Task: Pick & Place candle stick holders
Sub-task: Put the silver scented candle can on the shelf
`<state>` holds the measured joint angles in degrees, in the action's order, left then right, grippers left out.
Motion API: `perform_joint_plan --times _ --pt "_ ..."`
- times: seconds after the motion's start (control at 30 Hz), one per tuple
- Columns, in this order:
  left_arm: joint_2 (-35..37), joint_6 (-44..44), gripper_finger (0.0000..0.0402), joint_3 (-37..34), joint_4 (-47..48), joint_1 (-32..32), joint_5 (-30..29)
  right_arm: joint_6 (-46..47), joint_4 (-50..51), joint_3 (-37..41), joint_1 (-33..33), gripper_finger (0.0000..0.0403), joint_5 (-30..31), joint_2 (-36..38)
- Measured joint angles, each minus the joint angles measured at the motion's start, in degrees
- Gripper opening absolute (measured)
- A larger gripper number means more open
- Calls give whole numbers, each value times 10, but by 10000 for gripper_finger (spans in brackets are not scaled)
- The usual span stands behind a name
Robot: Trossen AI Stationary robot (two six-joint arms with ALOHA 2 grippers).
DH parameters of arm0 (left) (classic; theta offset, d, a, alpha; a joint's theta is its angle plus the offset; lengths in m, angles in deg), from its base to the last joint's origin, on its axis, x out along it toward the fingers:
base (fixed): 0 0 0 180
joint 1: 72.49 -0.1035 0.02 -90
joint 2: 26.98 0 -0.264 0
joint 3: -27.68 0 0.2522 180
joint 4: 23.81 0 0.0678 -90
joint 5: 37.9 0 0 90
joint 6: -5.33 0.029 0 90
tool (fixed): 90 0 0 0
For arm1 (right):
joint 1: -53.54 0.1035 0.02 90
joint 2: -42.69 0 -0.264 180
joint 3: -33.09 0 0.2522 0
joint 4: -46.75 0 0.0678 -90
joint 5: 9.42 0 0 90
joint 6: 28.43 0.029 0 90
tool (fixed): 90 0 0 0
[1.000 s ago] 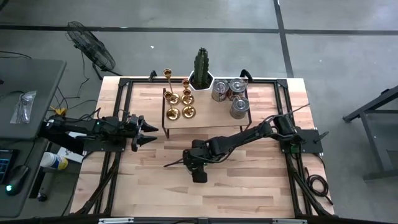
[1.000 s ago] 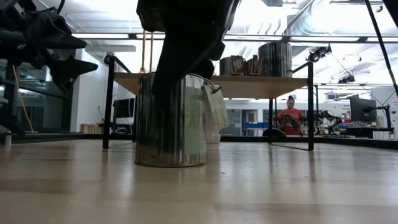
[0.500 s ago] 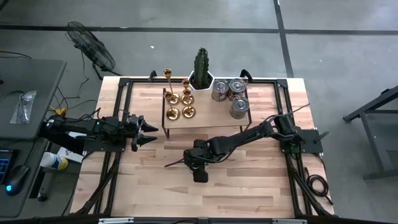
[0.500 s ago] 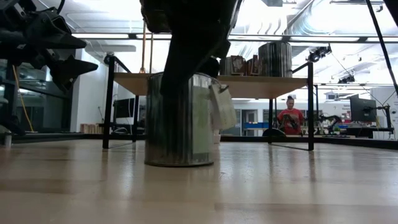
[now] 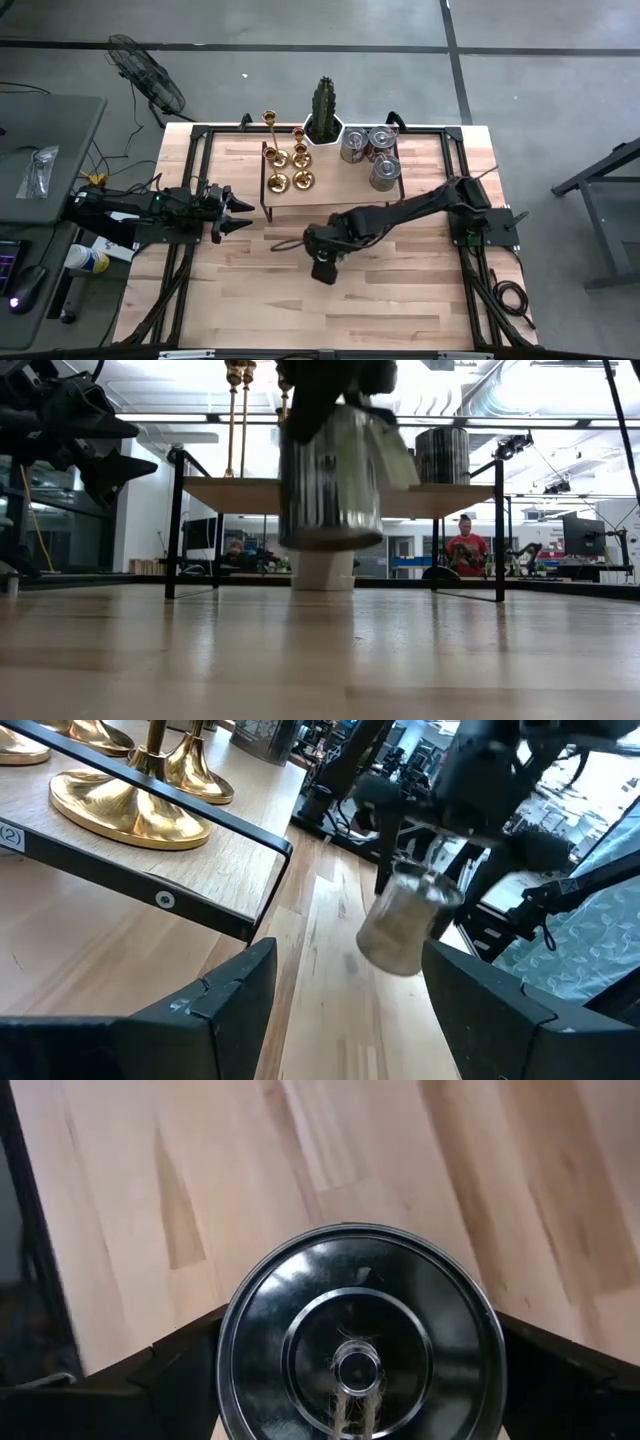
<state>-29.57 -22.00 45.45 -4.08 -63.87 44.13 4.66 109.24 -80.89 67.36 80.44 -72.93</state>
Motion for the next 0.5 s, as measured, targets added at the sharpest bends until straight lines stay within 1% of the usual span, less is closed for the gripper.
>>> perform_joint_plan --times 0.27,0.5 --pt "0 0 246 0 0 0 0 95 43 0 -23 351 2 57" --pt "0 0 246 0 0 0 0 180 78 -1 -50 351 59 112"
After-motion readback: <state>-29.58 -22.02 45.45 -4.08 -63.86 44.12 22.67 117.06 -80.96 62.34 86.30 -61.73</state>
